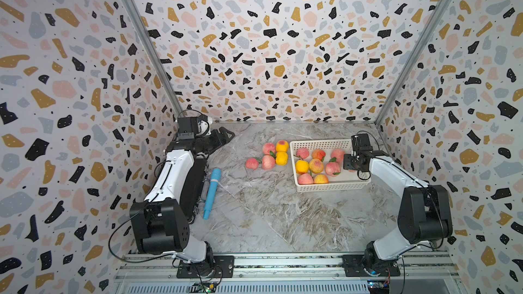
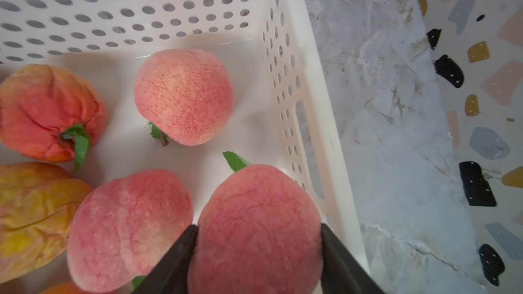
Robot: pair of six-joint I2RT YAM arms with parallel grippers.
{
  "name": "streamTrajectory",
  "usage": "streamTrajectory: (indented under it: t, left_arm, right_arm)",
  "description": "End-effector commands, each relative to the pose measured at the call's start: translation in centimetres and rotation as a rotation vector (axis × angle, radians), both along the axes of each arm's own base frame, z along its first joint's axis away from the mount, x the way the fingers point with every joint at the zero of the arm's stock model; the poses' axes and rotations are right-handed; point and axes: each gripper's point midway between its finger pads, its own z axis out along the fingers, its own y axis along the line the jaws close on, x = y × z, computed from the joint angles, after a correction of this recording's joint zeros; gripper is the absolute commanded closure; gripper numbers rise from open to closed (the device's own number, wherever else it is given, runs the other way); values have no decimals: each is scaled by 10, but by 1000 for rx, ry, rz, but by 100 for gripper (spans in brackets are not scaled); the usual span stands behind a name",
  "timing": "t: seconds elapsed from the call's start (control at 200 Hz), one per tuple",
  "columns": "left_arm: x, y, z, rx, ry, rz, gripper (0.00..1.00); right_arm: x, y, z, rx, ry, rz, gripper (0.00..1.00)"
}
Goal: Put the peaches into the basket
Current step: Place the peach in the basket.
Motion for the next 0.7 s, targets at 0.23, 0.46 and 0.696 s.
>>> streamTrajectory:
  t: [0.23,0.46,0.696]
  left_arm:
    - [3,-1,0,-13,-24,-11,14]
    - [4,-2,0,-16,-24,-14,14]
    - [3,-1,0,-14,-21,-12,14]
  right_arm:
    - [49,-2,3,-28,-54,6,40]
    - [69,-1,2,-38,-78,18,40]
    - [89,-2,3,-63,-99,35,40]
